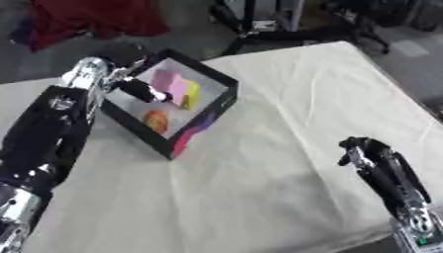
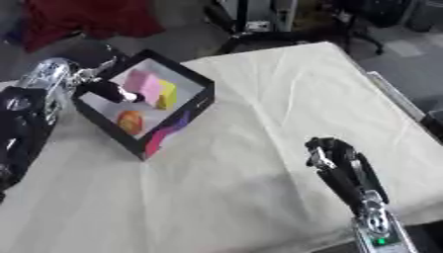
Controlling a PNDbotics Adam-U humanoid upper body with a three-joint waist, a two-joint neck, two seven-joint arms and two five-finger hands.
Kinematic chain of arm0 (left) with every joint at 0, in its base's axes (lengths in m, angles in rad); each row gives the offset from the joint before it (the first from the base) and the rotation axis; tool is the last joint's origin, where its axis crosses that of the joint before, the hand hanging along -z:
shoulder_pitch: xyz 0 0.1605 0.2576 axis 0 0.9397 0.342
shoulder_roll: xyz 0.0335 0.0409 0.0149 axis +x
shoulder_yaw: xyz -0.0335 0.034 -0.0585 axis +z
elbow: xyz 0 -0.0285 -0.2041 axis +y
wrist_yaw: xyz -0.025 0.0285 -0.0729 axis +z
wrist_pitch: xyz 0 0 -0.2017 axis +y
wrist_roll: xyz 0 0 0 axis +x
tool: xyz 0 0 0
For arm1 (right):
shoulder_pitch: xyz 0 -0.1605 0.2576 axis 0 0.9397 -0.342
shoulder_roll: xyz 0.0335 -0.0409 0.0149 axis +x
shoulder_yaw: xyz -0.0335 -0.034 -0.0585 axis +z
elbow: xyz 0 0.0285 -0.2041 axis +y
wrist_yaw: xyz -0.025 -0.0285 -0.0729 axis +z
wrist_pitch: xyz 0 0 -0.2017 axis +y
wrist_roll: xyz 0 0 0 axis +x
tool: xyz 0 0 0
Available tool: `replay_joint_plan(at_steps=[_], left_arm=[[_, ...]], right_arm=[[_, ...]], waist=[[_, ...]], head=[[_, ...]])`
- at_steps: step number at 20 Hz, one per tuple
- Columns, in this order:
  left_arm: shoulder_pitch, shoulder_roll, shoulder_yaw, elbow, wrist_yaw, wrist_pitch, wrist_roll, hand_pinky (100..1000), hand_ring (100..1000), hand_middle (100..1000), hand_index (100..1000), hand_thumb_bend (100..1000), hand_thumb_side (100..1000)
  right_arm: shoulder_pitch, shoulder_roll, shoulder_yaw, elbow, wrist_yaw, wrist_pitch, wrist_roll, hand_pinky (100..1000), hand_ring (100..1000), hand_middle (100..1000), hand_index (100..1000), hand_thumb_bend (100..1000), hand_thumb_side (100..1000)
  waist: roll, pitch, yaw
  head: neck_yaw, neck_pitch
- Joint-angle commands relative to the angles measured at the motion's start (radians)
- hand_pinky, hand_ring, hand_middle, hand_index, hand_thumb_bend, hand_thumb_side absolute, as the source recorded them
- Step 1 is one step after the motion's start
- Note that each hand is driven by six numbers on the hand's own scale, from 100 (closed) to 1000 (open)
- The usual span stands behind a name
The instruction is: Pick up objects on the table and place them in the box.
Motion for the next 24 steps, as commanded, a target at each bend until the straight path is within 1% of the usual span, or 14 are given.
replay_joint_plan(at_steps=[1, 3, 5, 7, 8, 10, 11, 12, 13, 14, 16, 18, 22, 24], left_arm=[[-0.022, 0.017, 0.002, -0.013, -0.04, 0.031, 0.048, 724, 674, 789, 920, 889, 895], [-0.026, 0.03, -0.001, -0.016, -0.047, 0.035, 0.066, 726, 678, 793, 921, 898, 899], [-0.035, 0.059, -0.006, -0.029, -0.035, 0.02, 0.072, 731, 682, 797, 923, 896, 896], [-0.056, 0.117, -0.013, -0.063, 0.007, -0.012, 0.06, 740, 683, 795, 911, 818, 842], [-0.067, 0.154, -0.017, -0.081, 0.038, -0.04, 0.033, 748, 690, 799, 913, 758, 801], [-0.085, 0.222, -0.016, -0.105, 0.117, -0.101, -0.059, 760, 702, 807, 920, 702, 738], [-0.092, 0.249, -0.012, -0.112, 0.155, -0.127, -0.117, 760, 702, 807, 920, 702, 738], [-0.095, 0.273, -0.009, -0.116, 0.183, -0.144, -0.173, 766, 708, 805, 916, 653, 660], [-0.096, 0.296, -0.001, -0.112, 0.204, -0.157, -0.235, 767, 709, 805, 915, 647, 647], [-0.093, 0.314, 0.006, -0.101, 0.214, -0.161, -0.294, 772, 718, 810, 913, 624, 581], [-0.082, 0.331, 0.024, -0.064, 0.211, -0.162, -0.392, 778, 728, 818, 914, 656, 564], [-0.067, 0.332, 0.041, -0.029, 0.194, -0.163, -0.439, 779, 733, 820, 911, 657, 537], [-0.035, 0.322, 0.066, 0.027, 0.131, -0.146, -0.422, 777, 737, 824, 909, 672, 511], [-0.022, 0.315, 0.08, 0.053, 0.11, -0.132, -0.401, 774, 734, 819, 906, 644, 479]], right_arm=[[-0.012, -0.01, -0.002, -0.008, -0.005, -0.002, 0.004, 710, 512, 417, 630, 100, 643], [-0.012, -0.01, -0.002, -0.008, -0.005, -0.002, 0.003, 710, 512, 417, 630, 100, 643], [-0.011, -0.011, -0.004, -0.009, -0.005, -0.002, 0.002, 710, 512, 418, 630, 100, 640], [-0.009, -0.012, -0.009, -0.008, -0.005, -0.002, -0.002, 710, 512, 418, 630, 100, 641], [-0.007, -0.013, -0.011, -0.007, -0.004, -0.001, -0.004, 710, 512, 418, 630, 100, 643], [-0.003, -0.015, -0.013, -0.005, -0.002, 0.0, -0.008, 710, 512, 417, 630, 100, 649], [-0.001, -0.016, -0.014, -0.004, -0.001, 0.0, -0.008, 710, 512, 417, 630, 100, 649], [0.0, -0.017, -0.014, -0.004, 0.001, 0.0, -0.009, 710, 512, 418, 630, 100, 651], [0.001, -0.018, -0.014, -0.003, 0.002, 0.0, -0.009, 710, 512, 418, 630, 100, 651], [0.002, -0.018, -0.014, -0.002, 0.003, 0.0, -0.009, 710, 512, 417, 630, 100, 650], [0.003, -0.019, -0.015, -0.002, 0.004, 0.0, -0.01, 710, 512, 418, 630, 100, 647], [0.002, -0.018, -0.015, -0.003, 0.004, -0.001, -0.01, 710, 512, 417, 630, 100, 645], [0.0, -0.016, -0.016, -0.004, 0.003, 0.0, -0.012, 710, 512, 417, 630, 100, 647], [0.0, -0.015, -0.015, -0.004, 0.003, 0.0, -0.011, 710, 512, 418, 630, 100, 651]], waist=[[-0.009, -0.009, 0.0], [-0.009, -0.01, 0.001], [-0.008, -0.011, 0.004], [-0.006, -0.014, 0.009], [-0.004, -0.015, 0.013], [0.002, -0.018, 0.02], [0.004, -0.019, 0.023], [0.006, -0.02, 0.026], [0.007, -0.022, 0.029], [0.008, -0.022, 0.03], [0.008, -0.023, 0.032], [0.006, -0.022, 0.031], [0.003, -0.017, 0.029], [0.002, -0.014, 0.029]], head=[[-0.004, -0.002], [-0.006, -0.002], [-0.008, -0.002], [-0.009, -0.002], [-0.011, -0.002], [-0.016, -0.002], [-0.018, -0.002], [-0.02, -0.002], [-0.021, -0.002], [-0.023, -0.002], [-0.024, -0.002], [-0.027, -0.002], [-0.029, -0.002], [-0.029, -0.002]])
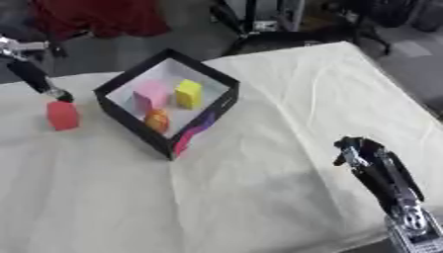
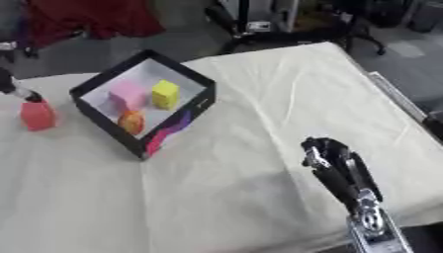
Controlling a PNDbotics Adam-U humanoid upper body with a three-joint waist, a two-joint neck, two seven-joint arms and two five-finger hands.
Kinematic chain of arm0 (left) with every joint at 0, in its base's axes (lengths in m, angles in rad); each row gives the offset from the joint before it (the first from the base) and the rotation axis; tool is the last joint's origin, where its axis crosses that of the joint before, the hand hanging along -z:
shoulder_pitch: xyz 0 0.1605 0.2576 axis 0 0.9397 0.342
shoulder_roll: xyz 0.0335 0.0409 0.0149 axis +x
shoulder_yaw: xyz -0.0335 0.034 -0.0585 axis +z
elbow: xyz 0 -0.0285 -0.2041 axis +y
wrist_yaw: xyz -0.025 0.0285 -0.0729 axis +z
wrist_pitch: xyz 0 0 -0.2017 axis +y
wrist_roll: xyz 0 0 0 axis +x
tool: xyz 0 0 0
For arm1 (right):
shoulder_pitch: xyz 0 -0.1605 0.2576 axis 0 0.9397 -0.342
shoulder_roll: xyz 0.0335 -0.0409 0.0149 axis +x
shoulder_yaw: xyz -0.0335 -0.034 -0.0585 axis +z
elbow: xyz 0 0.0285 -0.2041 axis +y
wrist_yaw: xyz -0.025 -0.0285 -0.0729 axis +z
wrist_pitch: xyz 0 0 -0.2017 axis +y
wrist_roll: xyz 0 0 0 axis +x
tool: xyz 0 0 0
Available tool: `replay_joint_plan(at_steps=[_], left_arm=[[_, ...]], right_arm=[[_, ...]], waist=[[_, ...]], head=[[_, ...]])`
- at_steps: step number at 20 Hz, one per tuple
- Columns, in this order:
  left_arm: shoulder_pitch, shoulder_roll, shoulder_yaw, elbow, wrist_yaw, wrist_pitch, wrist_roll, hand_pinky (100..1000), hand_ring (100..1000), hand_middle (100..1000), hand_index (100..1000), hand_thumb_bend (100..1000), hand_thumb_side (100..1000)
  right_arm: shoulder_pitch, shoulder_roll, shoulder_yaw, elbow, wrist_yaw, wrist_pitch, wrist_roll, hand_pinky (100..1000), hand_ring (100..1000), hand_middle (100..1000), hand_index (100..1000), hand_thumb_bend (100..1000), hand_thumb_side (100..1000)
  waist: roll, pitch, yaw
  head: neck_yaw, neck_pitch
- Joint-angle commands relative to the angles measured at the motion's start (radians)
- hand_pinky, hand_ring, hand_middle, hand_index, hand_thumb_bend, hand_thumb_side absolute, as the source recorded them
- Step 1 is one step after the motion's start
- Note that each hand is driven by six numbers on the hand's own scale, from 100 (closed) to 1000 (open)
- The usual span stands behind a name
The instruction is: Pick up objects on the table and place them in the box.
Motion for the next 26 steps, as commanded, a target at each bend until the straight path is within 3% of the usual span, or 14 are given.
replay_joint_plan(at_steps=[1, 4, 5, 6, 14, 21, 26], left_arm=[[-0.007, 0.013, 0.029, 0.027, -0.037, 0.021, 0.027, 774, 733, 818, 905, 642, 476], [0.009, 0.01, 0.046, 0.049, -0.055, 0.053, 0.071, 764, 719, 803, 894, 579, 431], [0.015, 0.009, 0.05, 0.055, -0.063, 0.067, 0.09, 761, 715, 798, 890, 582, 359], [0.021, 0.007, 0.054, 0.06, -0.07, 0.08, 0.108, 759, 712, 795, 887, 553, 413], [0.062, -0.014, 0.074, 0.097, -0.081, 0.12, 0.222, 743, 693, 774, 874, 469, 375], [0.079, -0.025, 0.086, 0.112, -0.14, 0.207, 0.332, 742, 700, 782, 875, 456, 373], [0.081, -0.021, 0.097, 0.132, -0.148, 0.232, 0.366, 739, 696, 776, 872, 426, 361]], right_arm=[[-0.01, -0.014, -0.008, -0.01, 0.003, 0.0, -0.002, 710, 512, 418, 630, 100, 651], [-0.011, -0.014, -0.008, -0.011, 0.003, 0.0, -0.002, 710, 512, 418, 630, 100, 649], [-0.012, -0.014, -0.008, -0.011, 0.003, 0.0, -0.002, 710, 512, 418, 630, 100, 650], [-0.012, -0.013, -0.008, -0.011, 0.003, 0.0, -0.002, 710, 512, 418, 630, 100, 650], [-0.017, -0.01, -0.006, -0.013, 0.001, 0.0, 0.002, 710, 512, 418, 630, 100, 650], [-0.024, -0.006, -0.003, -0.014, 0.0, 0.0, 0.005, 710, 512, 418, 630, 100, 658], [-0.033, -0.004, 0.002, -0.016, -0.001, 0.0, 0.009, 710, 512, 418, 630, 100, 664]], waist=[[0.002, -0.013, -0.001], [0.001, -0.012, -0.001], [0.001, -0.011, -0.001], [0.0, -0.011, -0.002], [-0.007, -0.001, -0.009], [-0.01, 0.01, -0.017], [-0.011, 0.023, -0.027]], head=[[-0.002, -0.002], [-0.003, -0.002], [-0.004, -0.002], [-0.005, -0.002], [-0.003, -0.002], [0.002, -0.002], [0.008, -0.002]])
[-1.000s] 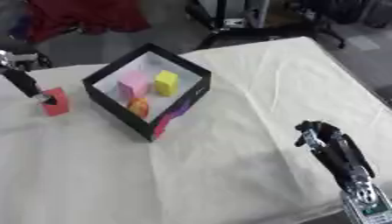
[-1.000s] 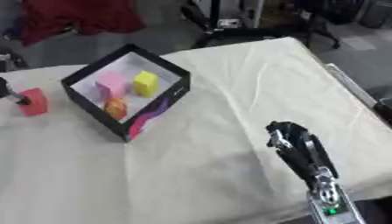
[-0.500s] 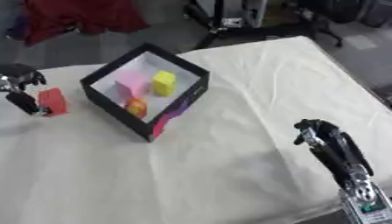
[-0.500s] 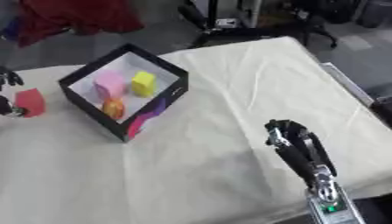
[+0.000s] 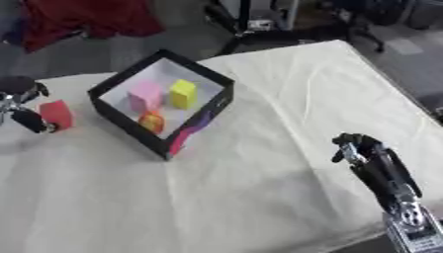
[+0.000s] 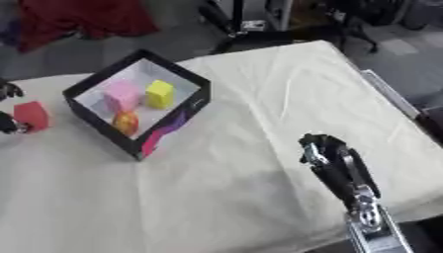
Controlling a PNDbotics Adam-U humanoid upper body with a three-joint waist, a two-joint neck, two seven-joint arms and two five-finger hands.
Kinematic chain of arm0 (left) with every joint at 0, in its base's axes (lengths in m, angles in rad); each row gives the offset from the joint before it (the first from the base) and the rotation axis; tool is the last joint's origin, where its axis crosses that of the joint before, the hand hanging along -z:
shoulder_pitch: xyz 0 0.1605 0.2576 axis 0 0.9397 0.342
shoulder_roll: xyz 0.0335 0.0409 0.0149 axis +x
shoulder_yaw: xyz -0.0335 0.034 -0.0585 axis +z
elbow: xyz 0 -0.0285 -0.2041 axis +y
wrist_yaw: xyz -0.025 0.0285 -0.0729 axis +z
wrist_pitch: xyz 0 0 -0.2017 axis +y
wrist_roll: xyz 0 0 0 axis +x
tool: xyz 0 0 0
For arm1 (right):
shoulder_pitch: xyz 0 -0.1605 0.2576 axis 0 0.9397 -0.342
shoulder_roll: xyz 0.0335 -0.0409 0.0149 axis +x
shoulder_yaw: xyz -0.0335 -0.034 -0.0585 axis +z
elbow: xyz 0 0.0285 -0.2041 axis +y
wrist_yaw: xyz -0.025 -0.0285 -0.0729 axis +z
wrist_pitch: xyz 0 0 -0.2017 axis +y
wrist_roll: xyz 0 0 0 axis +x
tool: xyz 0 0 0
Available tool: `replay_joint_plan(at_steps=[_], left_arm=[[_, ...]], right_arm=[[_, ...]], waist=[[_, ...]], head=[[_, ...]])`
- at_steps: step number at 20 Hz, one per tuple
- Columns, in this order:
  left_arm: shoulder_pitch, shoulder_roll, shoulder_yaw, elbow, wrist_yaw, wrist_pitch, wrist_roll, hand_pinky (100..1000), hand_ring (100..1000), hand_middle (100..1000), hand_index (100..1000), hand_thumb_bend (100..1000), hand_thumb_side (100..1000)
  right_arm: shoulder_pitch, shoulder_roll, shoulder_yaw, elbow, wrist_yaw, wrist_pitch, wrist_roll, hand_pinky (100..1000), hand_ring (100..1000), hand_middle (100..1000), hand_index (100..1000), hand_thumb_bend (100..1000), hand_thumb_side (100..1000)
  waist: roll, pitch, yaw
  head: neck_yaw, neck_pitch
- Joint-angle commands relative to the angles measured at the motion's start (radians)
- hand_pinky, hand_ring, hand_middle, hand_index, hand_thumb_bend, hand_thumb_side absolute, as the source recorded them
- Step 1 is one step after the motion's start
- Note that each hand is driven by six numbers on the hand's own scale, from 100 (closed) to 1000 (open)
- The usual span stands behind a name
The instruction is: Pick up objects on the table and place them in the box.
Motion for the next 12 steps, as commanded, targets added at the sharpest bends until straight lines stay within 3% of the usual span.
replay_joint_plan(at_steps=[1, 6, 9, 12], left_arm=[[-0.017, 0.021, 0.014, 0.0, 0.0, 0.011, 0.015, 738, 696, 775, 871, 419, 358], [-0.009, 0.021, 0.016, 0.007, 0.014, 0.016, 0.02, 731, 679, 759, 861, 396, 344], [-0.009, 0.023, 0.013, 0.0, 0.014, 0.014, 0.037, 657, 540, 595, 747, 300, 255], [-0.023, 0.037, 0.009, -0.021, 0.023, -0.002, 0.052, 622, 487, 505, 668, 249, 218]], right_arm=[[-0.017, -0.005, 0.002, -0.017, -0.001, -0.002, 0.005, 710, 512, 418, 630, 100, 665], [-0.028, -0.003, 0.005, -0.019, -0.001, -0.001, 0.009, 710, 512, 418, 630, 100, 671], [-0.03, -0.002, 0.005, -0.019, -0.001, 0.0, 0.009, 709, 512, 418, 630, 100, 669], [-0.028, -0.003, 0.004, -0.019, -0.001, 0.0, 0.009, 709, 512, 418, 630, 100, 665]], waist=[[-0.01, 0.01, -0.006], [-0.011, 0.027, -0.019], [-0.012, 0.031, -0.023], [-0.013, 0.027, -0.021]], head=[[0.007, -0.002], [0.013, -0.002], [0.013, -0.002], [0.013, -0.002]])
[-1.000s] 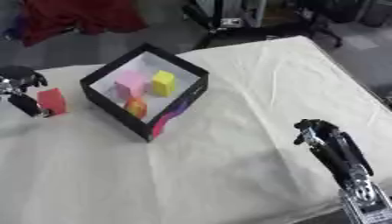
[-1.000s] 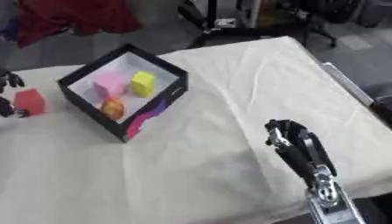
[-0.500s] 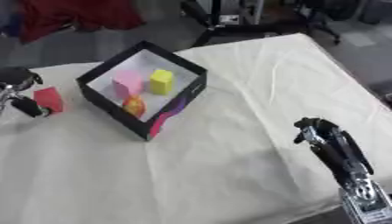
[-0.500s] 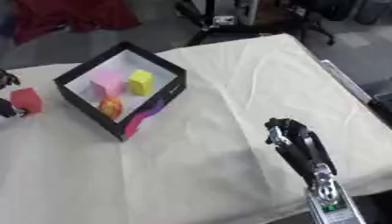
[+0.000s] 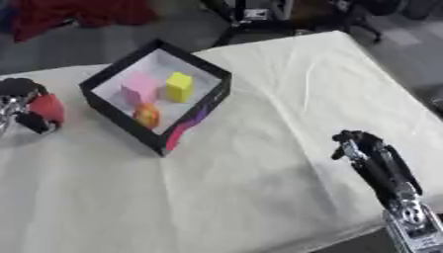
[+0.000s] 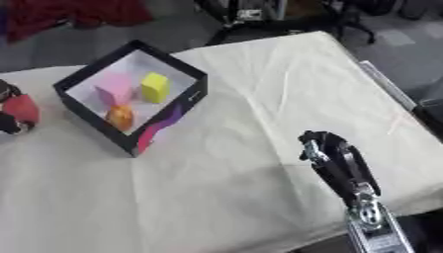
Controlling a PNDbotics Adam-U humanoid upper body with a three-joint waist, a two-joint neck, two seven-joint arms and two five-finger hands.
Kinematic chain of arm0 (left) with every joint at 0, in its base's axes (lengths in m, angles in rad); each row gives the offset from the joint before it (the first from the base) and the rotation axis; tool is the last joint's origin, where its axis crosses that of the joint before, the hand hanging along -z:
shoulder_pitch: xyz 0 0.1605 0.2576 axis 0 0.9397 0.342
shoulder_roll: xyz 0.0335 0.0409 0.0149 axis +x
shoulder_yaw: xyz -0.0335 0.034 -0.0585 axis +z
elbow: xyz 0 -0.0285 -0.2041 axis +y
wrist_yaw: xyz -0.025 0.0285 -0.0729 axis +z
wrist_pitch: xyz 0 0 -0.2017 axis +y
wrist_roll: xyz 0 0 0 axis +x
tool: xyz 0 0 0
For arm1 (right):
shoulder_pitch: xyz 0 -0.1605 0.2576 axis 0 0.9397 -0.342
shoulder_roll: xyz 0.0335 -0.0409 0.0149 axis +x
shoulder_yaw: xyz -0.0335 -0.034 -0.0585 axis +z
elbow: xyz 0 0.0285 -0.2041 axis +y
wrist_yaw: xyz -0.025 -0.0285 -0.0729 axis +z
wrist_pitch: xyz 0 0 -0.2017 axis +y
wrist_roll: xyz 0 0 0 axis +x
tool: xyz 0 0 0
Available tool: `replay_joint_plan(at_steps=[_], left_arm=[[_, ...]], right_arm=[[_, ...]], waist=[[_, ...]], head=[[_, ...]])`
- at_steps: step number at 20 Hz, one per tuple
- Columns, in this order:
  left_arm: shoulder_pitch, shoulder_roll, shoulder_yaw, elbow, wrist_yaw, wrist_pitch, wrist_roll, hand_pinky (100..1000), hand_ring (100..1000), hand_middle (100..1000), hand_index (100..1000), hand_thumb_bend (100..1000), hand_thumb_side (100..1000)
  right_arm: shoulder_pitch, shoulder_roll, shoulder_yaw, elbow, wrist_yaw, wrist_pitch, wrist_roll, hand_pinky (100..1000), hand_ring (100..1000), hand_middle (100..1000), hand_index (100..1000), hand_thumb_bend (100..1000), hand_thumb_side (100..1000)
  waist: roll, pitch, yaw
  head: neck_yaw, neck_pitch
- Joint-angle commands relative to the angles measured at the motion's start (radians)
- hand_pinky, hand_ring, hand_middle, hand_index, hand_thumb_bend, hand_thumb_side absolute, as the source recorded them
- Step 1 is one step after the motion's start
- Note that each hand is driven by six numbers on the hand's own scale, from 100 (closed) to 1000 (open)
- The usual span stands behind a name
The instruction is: Pick up objects on the table and place them in the box.
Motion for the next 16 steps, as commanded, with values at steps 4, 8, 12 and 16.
replay_joint_plan(at_steps=[4, 8, 12, 16], left_arm=[[-0.076, 0.077, -0.023, -0.09, 0.058, -0.081, -0.036, 626, 481, 493, 655, 225, 214], [-0.125, 0.113, -0.048, -0.197, 0.112, -0.142, -0.077, 640, 486, 495, 665, 224, 226], [-0.148, 0.082, -0.084, -0.298, 0.176, -0.188, -0.082, 641, 487, 493, 669, 219, 236], [-0.146, -0.01, -0.153, -0.333, 0.248, -0.257, -0.123, 651, 508, 517, 687, 211, 260]], right_arm=[[0.002, -0.014, -0.005, -0.015, 0.001, -0.002, 0.0, 710, 512, 418, 630, 100, 667], [0.01, -0.018, -0.007, -0.013, 0.003, -0.002, -0.001, 709, 512, 418, 630, 100, 663], [0.014, -0.02, -0.006, -0.012, 0.004, -0.003, -0.001, 710, 512, 418, 630, 100, 664], [0.012, -0.018, -0.002, -0.011, 0.003, -0.004, 0.004, 710, 512, 418, 631, 100, 662]], waist=[[-0.009, -0.008, 0.013], [-0.007, -0.018, 0.022], [-0.008, -0.022, 0.025], [-0.011, -0.021, 0.02]], head=[[-0.002, -0.002], [-0.009, -0.002], [-0.008, -0.002], [-0.003, -0.002]])
